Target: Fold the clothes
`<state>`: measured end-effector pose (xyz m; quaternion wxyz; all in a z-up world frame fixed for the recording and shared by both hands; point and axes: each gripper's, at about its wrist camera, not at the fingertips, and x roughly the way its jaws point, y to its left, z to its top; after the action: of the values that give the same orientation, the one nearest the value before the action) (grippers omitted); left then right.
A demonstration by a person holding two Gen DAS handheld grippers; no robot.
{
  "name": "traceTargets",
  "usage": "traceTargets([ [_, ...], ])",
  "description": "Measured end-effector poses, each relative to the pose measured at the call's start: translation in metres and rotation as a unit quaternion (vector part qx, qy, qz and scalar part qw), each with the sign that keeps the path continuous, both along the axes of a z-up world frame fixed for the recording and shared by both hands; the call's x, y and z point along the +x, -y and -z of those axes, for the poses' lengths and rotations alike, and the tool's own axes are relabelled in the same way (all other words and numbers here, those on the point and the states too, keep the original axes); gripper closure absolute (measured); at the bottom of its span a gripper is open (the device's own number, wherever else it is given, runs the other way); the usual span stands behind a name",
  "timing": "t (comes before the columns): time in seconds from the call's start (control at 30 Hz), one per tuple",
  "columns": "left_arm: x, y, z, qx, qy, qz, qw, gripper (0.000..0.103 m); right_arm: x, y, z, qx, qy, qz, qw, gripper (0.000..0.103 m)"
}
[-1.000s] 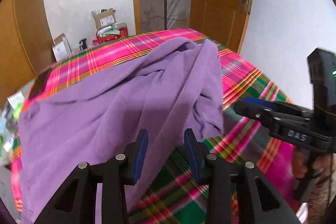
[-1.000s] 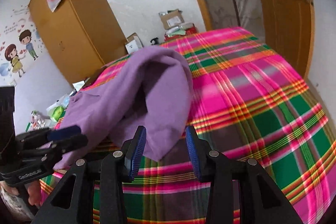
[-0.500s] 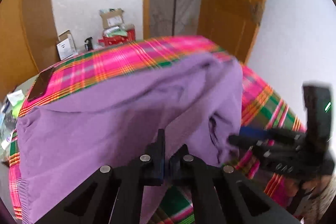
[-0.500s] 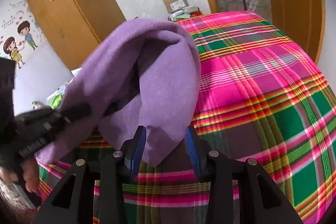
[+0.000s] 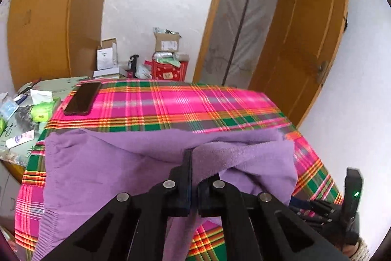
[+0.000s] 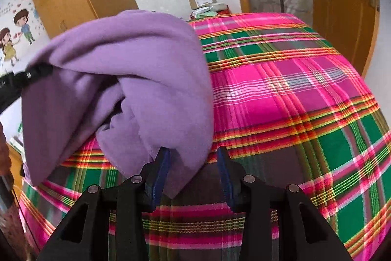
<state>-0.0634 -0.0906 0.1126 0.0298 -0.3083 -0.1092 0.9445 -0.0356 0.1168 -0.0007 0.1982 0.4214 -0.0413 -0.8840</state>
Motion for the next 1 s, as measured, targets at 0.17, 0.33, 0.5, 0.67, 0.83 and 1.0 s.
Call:
traceTargets([
  [0.17, 0.009, 0.022, -0.014, 0.012, -0.027, -0.029, 0.9991, 0.1, -0.005, 0.004, 0.001, -0.008, 0.001, -0.005, 1.0, 0.058],
  [0.33, 0.016, 0.04, -0.018, 0.027, -0.032, -0.048, 0.998, 0.1, -0.009, 0.022, -0.007, -0.006, -0.008, -0.05, 0.999, 0.086],
  [0.5, 0.023, 0.052, -0.018, 0.03, -0.034, -0.065, 0.9969, 0.1, -0.015, 0.038, -0.035, 0.046, -0.078, -0.048, 0.995, 0.092],
  [0.67, 0.027, 0.058, -0.018, 0.036, -0.036, -0.072, 0.9961, 0.1, -0.024, 0.047, -0.091, 0.087, -0.199, -0.017, 0.976, 0.093],
  [0.83, 0.027, 0.052, -0.01, 0.05, -0.025, -0.048, 0.9973, 0.1, -0.025, 0.061, -0.125, 0.163, -0.315, 0.0, 0.935, 0.093],
  [1.0, 0.031, 0.03, 0.011, 0.046, 0.005, -0.001, 0.9989, 0.1, -0.027, 0.058, -0.096, 0.249, -0.323, -0.004, 0.913, 0.092],
])
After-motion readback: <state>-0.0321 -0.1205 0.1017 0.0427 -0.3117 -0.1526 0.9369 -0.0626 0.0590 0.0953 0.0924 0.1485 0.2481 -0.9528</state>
